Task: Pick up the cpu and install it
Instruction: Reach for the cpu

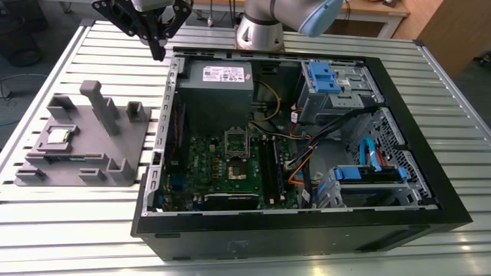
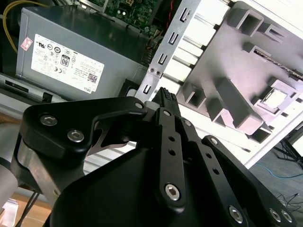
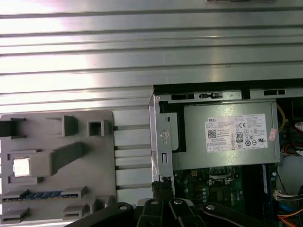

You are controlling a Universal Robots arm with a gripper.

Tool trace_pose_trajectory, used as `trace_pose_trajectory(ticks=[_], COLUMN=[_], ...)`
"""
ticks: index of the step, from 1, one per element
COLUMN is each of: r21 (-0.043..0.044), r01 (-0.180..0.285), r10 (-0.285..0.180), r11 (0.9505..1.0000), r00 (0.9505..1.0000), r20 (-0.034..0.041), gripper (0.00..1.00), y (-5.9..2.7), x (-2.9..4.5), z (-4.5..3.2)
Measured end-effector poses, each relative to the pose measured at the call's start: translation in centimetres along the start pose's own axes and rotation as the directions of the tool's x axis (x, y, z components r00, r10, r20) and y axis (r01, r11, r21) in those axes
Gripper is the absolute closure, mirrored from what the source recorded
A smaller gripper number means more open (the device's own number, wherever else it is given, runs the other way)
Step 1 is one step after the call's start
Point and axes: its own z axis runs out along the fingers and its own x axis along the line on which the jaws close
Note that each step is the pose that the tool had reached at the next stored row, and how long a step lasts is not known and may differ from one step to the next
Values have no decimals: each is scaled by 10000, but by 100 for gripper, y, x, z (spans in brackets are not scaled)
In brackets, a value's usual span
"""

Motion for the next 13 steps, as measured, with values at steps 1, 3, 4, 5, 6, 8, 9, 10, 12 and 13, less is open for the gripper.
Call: trace_pose_trajectory(ticks=[1, 3, 4, 5, 6, 8, 9, 10, 12, 13], r21=[-1, -2, -2, -2, -3, -3, -3, -4, -5, -5], r01=[0, 1, 0, 1, 1, 1, 1, 1, 1, 2], r10=[0, -1, 0, -1, -1, -1, -1, -1, -1, -2], r11=[10000, 10000, 10000, 10000, 10000, 10000, 10000, 10000, 10000, 10000], r00=[10000, 10000, 10000, 10000, 10000, 10000, 10000, 10000, 10000, 10000], r20=[3, 8, 12, 15, 20, 27, 32, 37, 49, 54], gripper=[89, 89, 89, 89, 89, 89, 89, 89, 89, 89], y=[-1, -3, -4, -5, -6, -7, -8, -9, -12, -13], x=[12, 36, 50, 62, 75, 102, 116, 131, 163, 179], z=[0, -2, -2, -3, -3, -5, -5, -6, -8, -9])
